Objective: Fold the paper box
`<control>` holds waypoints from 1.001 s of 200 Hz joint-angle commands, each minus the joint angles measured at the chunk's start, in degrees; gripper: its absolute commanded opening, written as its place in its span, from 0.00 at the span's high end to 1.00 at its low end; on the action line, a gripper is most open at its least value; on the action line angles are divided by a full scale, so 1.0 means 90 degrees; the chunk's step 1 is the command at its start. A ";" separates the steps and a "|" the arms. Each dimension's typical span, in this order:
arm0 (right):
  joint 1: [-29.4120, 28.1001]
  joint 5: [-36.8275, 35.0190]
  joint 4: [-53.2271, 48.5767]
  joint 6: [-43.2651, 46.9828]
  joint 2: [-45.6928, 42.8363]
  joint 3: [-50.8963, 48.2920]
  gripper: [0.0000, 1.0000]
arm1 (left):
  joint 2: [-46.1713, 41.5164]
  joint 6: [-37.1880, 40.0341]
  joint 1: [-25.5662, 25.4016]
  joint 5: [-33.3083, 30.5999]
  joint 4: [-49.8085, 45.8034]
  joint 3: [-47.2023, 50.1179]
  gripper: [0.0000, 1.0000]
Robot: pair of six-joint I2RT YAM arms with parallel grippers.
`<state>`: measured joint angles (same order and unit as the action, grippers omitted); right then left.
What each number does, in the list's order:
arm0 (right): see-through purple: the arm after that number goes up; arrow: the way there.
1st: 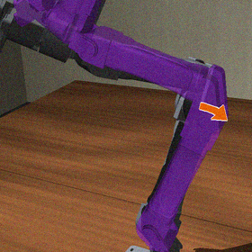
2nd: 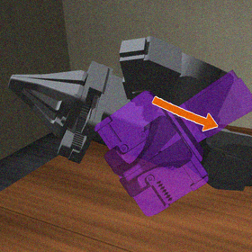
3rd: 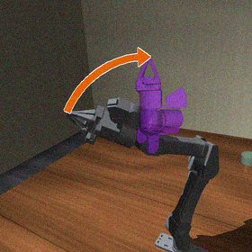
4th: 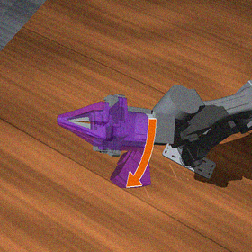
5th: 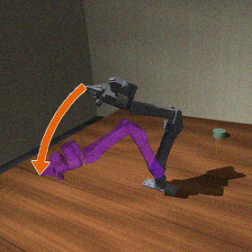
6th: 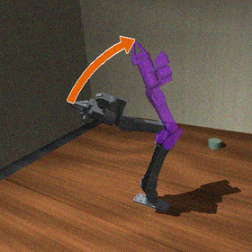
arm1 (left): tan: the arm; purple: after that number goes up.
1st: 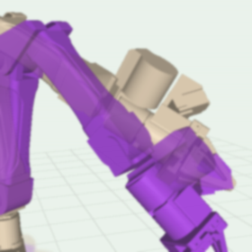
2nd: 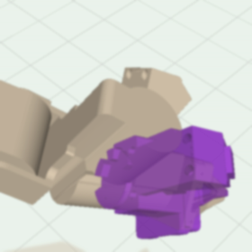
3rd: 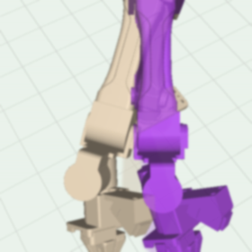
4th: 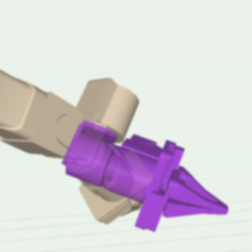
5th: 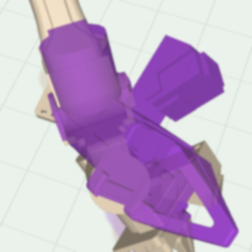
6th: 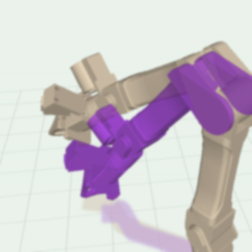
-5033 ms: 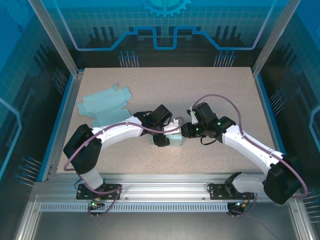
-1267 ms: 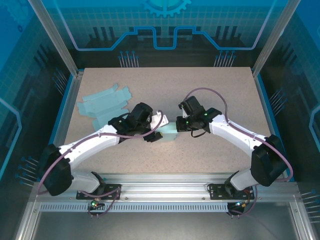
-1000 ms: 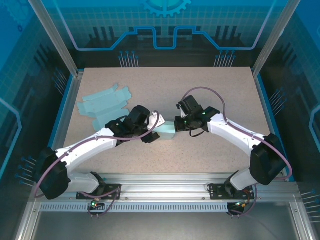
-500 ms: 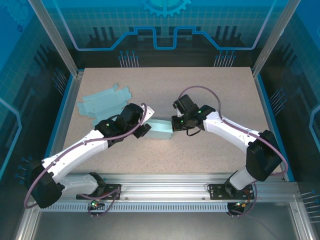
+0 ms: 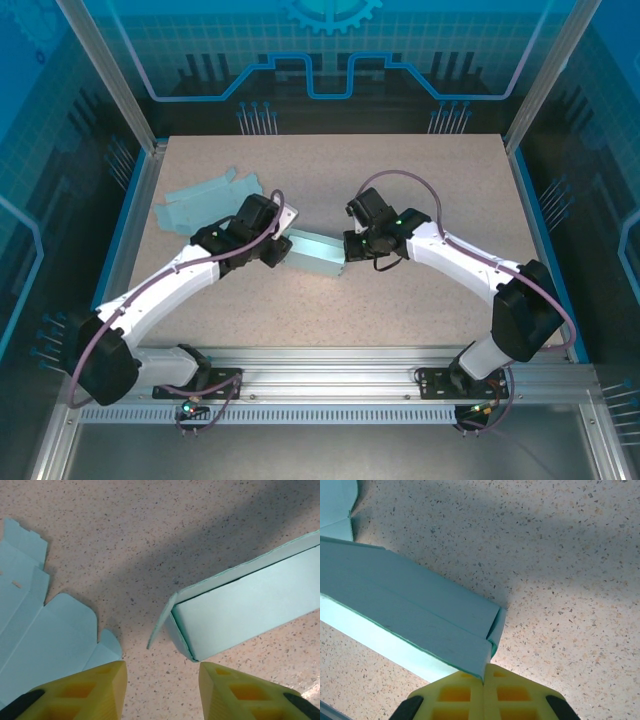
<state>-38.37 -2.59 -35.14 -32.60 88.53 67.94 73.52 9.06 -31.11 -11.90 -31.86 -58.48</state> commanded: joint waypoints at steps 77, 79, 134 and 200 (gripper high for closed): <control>-0.0140 -0.0032 -0.0148 0.0113 0.0143 0.0263 0.93 | 0.0861 -0.0105 0.0372 0.0193 0.0423 -0.0512 0.72; -0.0141 -0.0034 -0.0149 0.0111 0.0144 0.0271 0.93 | 0.0871 -0.0112 0.0371 0.0198 0.0424 -0.0514 0.74; -0.0135 -0.0152 -0.0380 0.0213 0.0230 0.0452 0.93 | 0.0979 -0.0617 0.0373 0.1145 0.0233 -0.0573 0.87; -0.0121 -0.0283 -0.0608 0.0272 0.0383 0.0693 0.93 | 0.1064 -0.1410 0.0377 0.1780 0.0014 -0.0429 0.87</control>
<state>-38.68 -5.17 -39.94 -31.03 91.09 71.90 82.37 -0.23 -27.83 -0.23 -30.68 -61.69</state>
